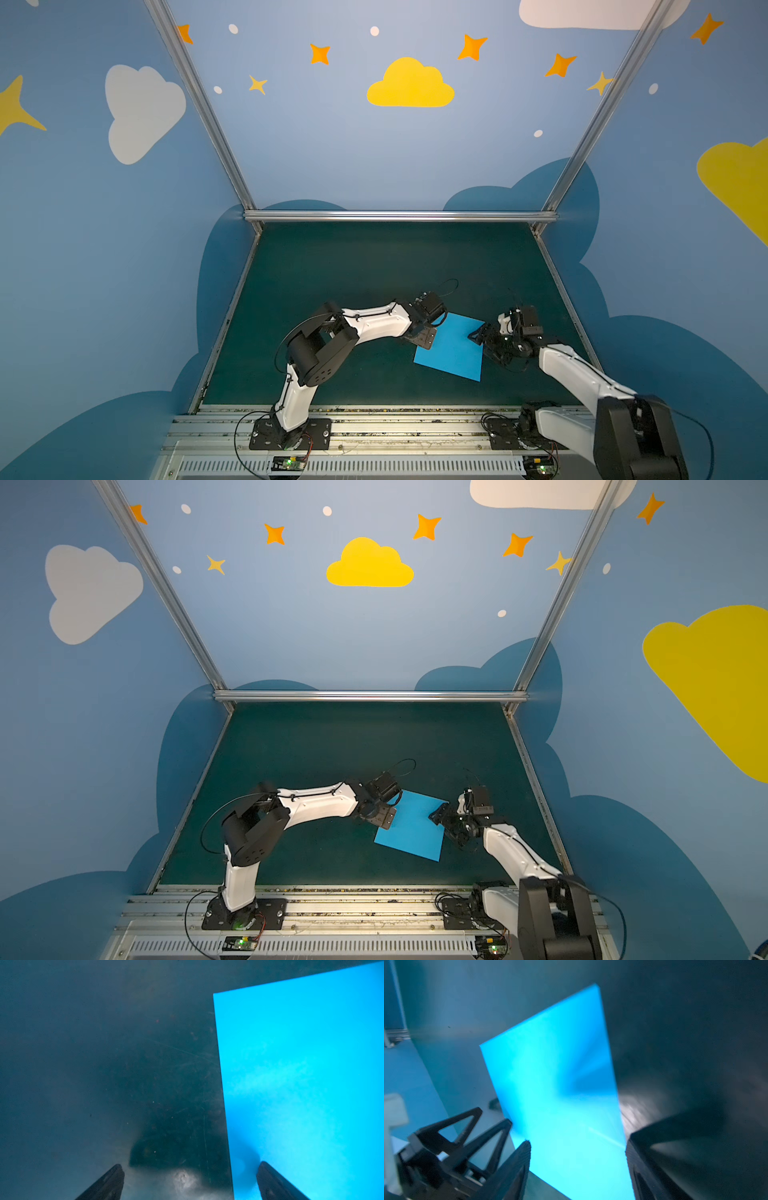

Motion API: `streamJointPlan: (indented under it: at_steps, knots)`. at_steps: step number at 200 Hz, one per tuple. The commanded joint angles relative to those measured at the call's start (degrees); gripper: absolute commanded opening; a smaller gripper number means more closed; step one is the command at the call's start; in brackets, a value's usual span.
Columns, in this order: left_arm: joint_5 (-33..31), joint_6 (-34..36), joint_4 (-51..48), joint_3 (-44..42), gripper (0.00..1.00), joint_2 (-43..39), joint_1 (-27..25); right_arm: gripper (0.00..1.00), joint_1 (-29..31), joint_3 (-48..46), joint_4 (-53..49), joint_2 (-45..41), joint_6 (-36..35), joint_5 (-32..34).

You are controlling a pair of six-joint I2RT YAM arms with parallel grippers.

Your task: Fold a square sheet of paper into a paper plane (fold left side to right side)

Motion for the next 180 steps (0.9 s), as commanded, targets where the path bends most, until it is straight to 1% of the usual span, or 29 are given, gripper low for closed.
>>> streamJointPlan:
  at_steps: [1, 23, 42, 61, 96, 146, 166, 180]
  knots:
    - [-0.3, 0.8, -1.5, -2.0, 1.0, 1.3, 0.5, 0.75, 1.1, -3.0, -8.9, -5.1, 3.5, 3.2]
    - [-0.2, 0.9, -1.3, -2.1, 1.0, 1.3, 0.7, 0.75, 3.7, -6.9, -8.0, -9.6, 7.3, 2.1]
    - [-0.2, 0.9, -0.9, -2.3, 1.0, 1.3, 0.9, 0.74, 5.9, -11.1, -1.1, -10.5, 10.8, 0.9]
    - [-0.1, 0.9, -1.0, -2.0, 1.0, 1.5, 0.9, 0.71, 7.7, -13.1, 6.6, -6.4, 12.6, -0.2]
    - [0.0, 0.9, -1.2, -1.9, 1.0, 1.5, 0.9, 0.71, 10.6, -10.4, 15.1, 4.9, 12.4, -0.5]
    - [0.5, 0.3, -1.8, -2.0, 1.0, -0.2, 1.6, 0.71, 11.1, -5.1, 17.4, 12.0, 11.1, 0.1]
    - [3.6, -0.7, -1.1, -2.6, 1.0, -3.2, 2.8, 0.71, 11.1, -4.4, 17.8, 14.0, 10.6, 0.0]
    - [7.1, -2.1, 0.3, -4.1, 1.0, -6.5, 4.0, 0.71, 11.2, -5.0, 18.8, 14.8, 11.0, 0.0]
